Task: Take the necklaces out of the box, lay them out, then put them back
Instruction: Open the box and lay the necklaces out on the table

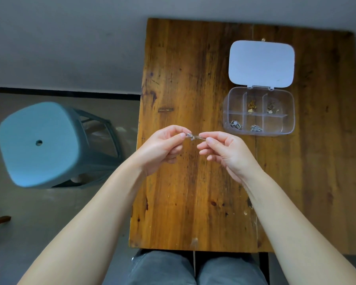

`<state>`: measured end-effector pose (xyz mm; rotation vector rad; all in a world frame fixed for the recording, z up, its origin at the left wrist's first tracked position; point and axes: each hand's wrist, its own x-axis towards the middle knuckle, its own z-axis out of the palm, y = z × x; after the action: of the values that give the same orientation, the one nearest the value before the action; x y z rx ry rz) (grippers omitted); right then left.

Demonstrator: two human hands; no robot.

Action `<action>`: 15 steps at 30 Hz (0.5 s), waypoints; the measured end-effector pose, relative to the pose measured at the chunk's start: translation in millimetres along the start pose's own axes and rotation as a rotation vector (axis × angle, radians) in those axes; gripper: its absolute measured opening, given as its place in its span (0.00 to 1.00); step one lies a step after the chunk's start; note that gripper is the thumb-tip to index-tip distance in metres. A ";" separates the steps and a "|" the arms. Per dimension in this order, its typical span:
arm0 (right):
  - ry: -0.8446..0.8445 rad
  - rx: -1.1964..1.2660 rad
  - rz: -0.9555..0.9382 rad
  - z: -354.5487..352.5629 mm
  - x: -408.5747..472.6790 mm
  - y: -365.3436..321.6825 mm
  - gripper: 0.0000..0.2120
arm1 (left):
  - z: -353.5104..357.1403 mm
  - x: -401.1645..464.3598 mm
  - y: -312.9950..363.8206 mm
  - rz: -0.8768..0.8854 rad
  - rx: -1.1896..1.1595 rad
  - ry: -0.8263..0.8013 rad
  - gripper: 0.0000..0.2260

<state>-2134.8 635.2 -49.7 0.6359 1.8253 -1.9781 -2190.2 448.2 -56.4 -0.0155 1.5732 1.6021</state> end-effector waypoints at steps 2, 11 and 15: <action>0.049 -0.128 0.005 -5.6 -2.0 5.3 0.09 | -6.9 5.8 -0.7 0.010 0.218 0.139 0.07; 0.117 -0.153 0.511 10.2 -40.6 70.4 0.03 | -26.1 66.9 6.5 0.149 0.860 0.370 0.07; 0.116 -0.240 0.502 43.8 -53.8 100.9 0.02 | -13.4 78.7 -0.8 0.200 0.986 0.266 0.07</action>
<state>-2037.5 581.0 -100.4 1.0281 1.7163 -1.3997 -2246.2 480.4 -103.5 0.4868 2.4843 0.8252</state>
